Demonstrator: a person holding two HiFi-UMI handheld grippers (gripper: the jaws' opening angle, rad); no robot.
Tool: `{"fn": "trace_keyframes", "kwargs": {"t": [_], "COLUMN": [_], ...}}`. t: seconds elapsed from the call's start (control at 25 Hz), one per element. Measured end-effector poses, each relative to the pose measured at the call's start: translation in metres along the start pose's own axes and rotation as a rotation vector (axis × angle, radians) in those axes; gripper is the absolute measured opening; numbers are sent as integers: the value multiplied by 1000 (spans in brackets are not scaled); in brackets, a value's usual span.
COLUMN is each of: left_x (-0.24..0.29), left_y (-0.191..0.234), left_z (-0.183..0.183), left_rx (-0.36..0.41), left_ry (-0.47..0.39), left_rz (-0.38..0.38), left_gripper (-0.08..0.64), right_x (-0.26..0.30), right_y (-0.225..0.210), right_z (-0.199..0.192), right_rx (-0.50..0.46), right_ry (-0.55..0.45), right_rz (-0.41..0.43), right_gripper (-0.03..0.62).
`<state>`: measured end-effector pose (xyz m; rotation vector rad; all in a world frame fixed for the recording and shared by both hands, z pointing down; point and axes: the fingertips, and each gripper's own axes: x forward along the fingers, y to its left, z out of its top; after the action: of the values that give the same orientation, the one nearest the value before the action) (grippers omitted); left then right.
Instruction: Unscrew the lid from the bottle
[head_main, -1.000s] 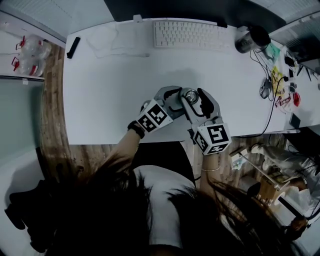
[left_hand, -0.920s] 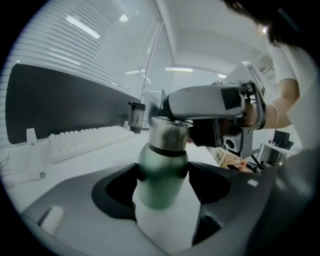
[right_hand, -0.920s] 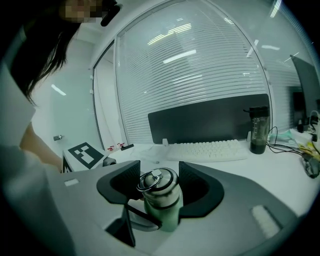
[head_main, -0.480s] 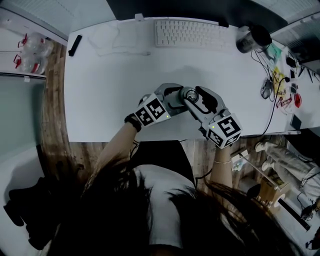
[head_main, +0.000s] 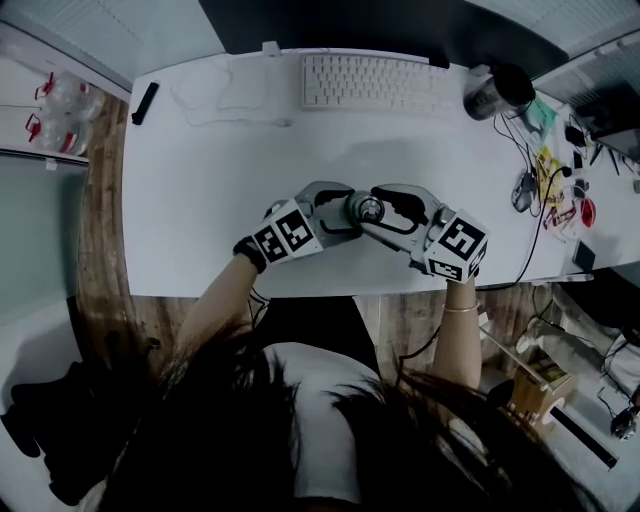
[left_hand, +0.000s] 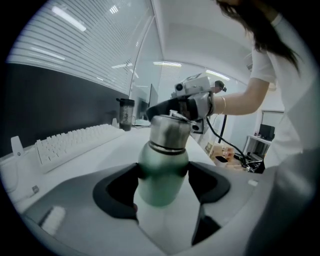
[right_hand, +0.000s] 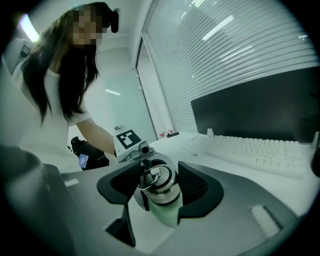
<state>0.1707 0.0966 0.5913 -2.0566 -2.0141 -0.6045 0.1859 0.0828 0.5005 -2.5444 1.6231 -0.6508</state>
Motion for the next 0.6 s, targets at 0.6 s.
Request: {"fn": "trace_keyframes", "kwargs": {"t": [0.6], "left_x": [0], "left_y": [1], "left_z": [-2], "left_rx": [-26], "left_ry": [15], "left_rz": [18], "left_gripper": [368], "right_x": [-22], "right_y": [-14], "right_z": [-3], "right_rx": [168], "right_ry": [-142], "right_rz": [-460], "right_gripper": [235]}}
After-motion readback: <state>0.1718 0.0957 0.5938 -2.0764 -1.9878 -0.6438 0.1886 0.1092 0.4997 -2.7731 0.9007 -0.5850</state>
